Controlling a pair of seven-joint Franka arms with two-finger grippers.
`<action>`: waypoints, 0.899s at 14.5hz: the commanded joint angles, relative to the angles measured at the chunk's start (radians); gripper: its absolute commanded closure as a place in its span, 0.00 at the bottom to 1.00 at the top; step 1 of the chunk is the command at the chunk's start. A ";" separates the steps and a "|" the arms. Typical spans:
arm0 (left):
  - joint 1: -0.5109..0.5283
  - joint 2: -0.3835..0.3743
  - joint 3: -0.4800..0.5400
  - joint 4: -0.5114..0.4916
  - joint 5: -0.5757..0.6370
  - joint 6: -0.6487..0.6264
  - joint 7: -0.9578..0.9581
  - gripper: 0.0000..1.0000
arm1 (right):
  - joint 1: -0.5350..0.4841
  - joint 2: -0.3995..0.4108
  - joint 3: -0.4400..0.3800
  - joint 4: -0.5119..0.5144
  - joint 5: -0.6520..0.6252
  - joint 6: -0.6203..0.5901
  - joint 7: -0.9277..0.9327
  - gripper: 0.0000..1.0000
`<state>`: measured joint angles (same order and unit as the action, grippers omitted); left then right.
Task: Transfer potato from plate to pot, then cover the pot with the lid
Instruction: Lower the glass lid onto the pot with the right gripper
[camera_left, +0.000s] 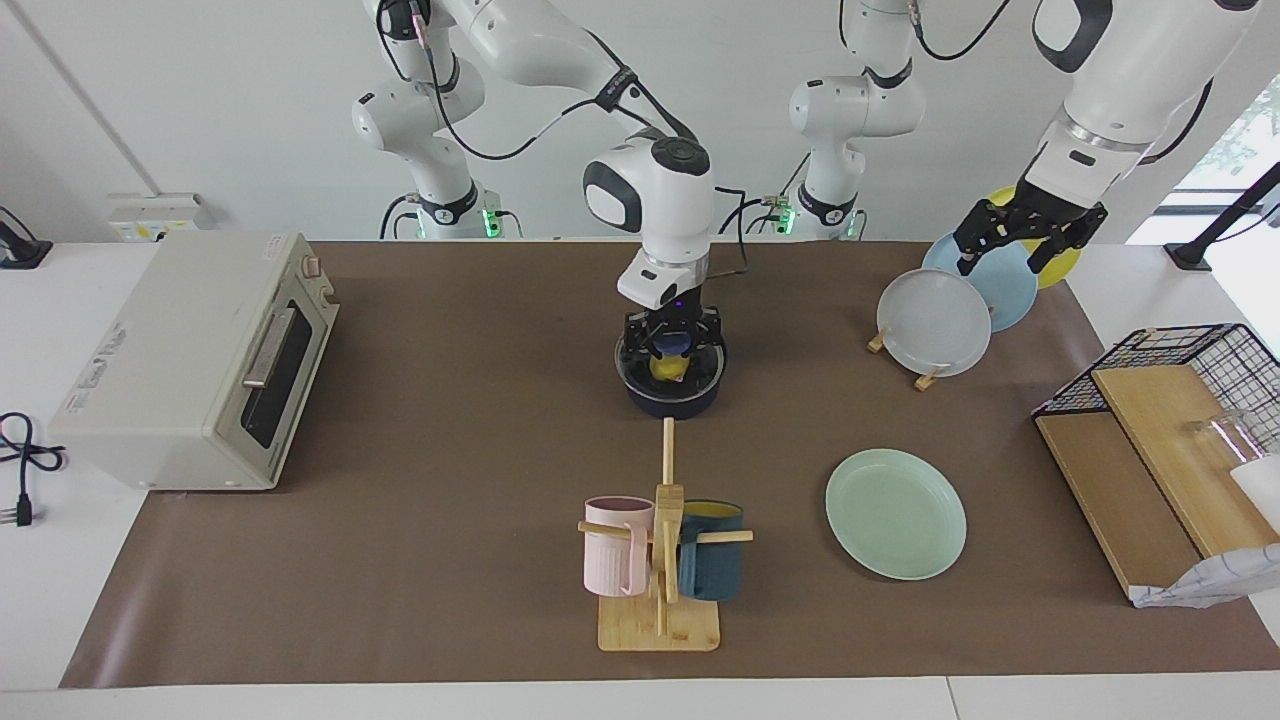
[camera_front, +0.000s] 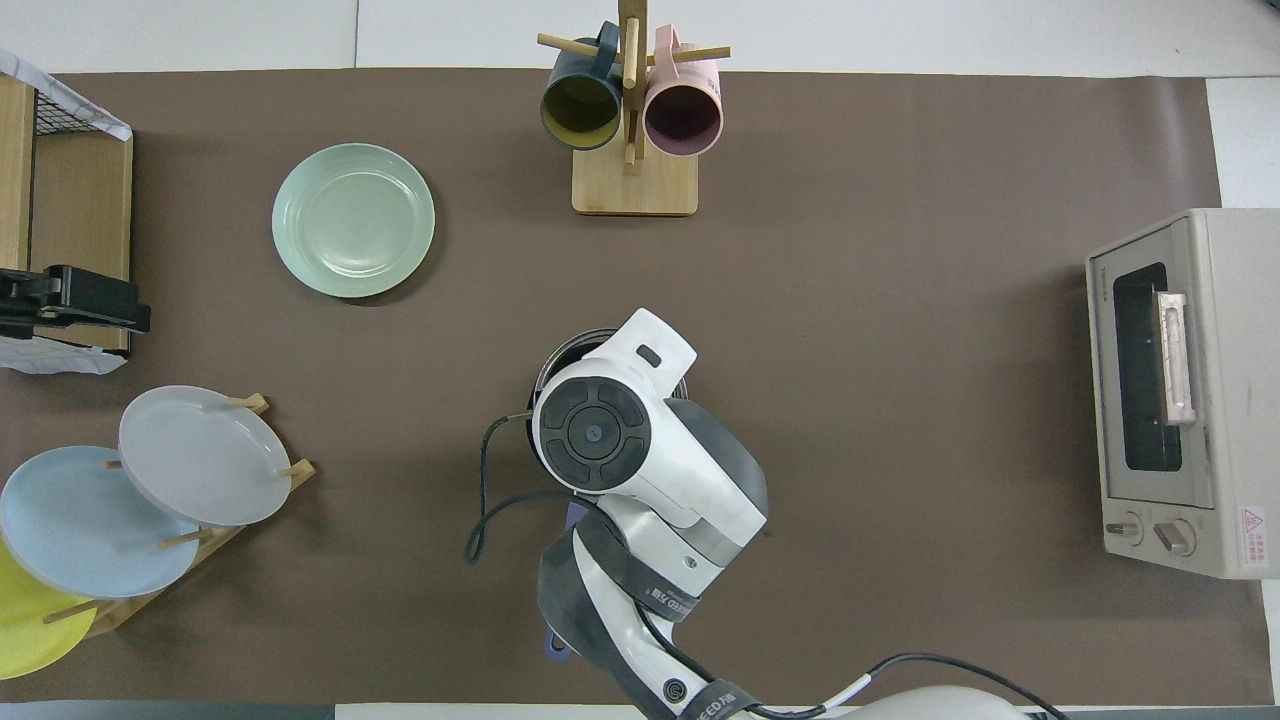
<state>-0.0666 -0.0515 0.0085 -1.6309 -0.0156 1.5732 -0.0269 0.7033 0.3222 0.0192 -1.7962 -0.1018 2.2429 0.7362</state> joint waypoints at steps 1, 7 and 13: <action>0.014 -0.011 -0.010 -0.015 0.019 0.007 0.002 0.00 | -0.027 0.012 0.008 -0.008 0.045 0.017 -0.029 0.95; 0.014 -0.011 -0.010 -0.015 0.019 0.004 -0.001 0.00 | -0.012 0.014 0.008 -0.005 0.085 0.026 -0.015 0.95; 0.014 -0.013 -0.012 -0.015 0.019 -0.005 -0.002 0.00 | 0.007 0.014 0.008 -0.011 0.085 0.024 -0.011 0.94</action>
<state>-0.0618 -0.0515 0.0067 -1.6315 -0.0156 1.5729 -0.0269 0.7013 0.3206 0.0188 -1.7945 -0.0514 2.2417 0.7348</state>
